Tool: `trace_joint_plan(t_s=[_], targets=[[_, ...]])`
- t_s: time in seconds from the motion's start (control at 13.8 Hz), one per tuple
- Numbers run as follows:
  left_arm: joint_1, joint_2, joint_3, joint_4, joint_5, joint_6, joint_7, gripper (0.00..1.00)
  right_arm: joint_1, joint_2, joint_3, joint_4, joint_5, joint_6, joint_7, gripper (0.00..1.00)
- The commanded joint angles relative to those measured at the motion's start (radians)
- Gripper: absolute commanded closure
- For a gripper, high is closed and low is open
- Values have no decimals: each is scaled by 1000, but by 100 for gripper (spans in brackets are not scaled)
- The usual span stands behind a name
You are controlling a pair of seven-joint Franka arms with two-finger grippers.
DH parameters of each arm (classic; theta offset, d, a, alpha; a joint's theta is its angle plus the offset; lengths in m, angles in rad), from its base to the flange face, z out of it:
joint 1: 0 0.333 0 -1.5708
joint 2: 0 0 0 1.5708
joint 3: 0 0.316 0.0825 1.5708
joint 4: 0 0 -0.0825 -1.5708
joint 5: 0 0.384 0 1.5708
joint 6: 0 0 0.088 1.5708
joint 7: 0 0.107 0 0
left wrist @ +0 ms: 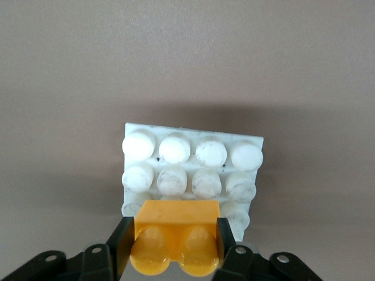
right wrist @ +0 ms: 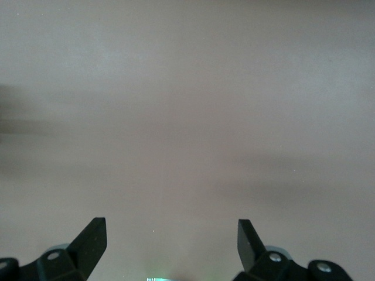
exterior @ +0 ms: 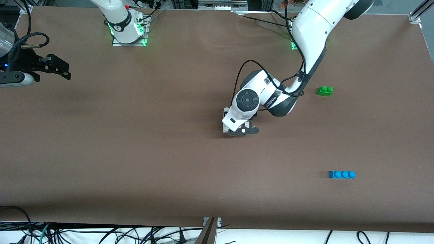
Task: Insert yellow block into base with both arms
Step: 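Lower the yellow block and press it onto the base plate studs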
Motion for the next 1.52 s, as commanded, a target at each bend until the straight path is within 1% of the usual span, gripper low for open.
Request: trace_joint_plan(t_s=[0.0,0.8,0.94,1.45], targets=[[-20,-3,15,-8,7,-10,2,66,-3,-6,4,4,-6,-1,-6,1],[-34,22,21,-10,13,10,2,66,-3,-6,2,3,-8,-1,-6,1],[-34,22,19,-10,40,18,1,66,-3,-6,2,4,-8,0,-6,1],[-33,23,21,-8,41,24,1,66,-4,-6,2,3,-8,-3,-6,1]])
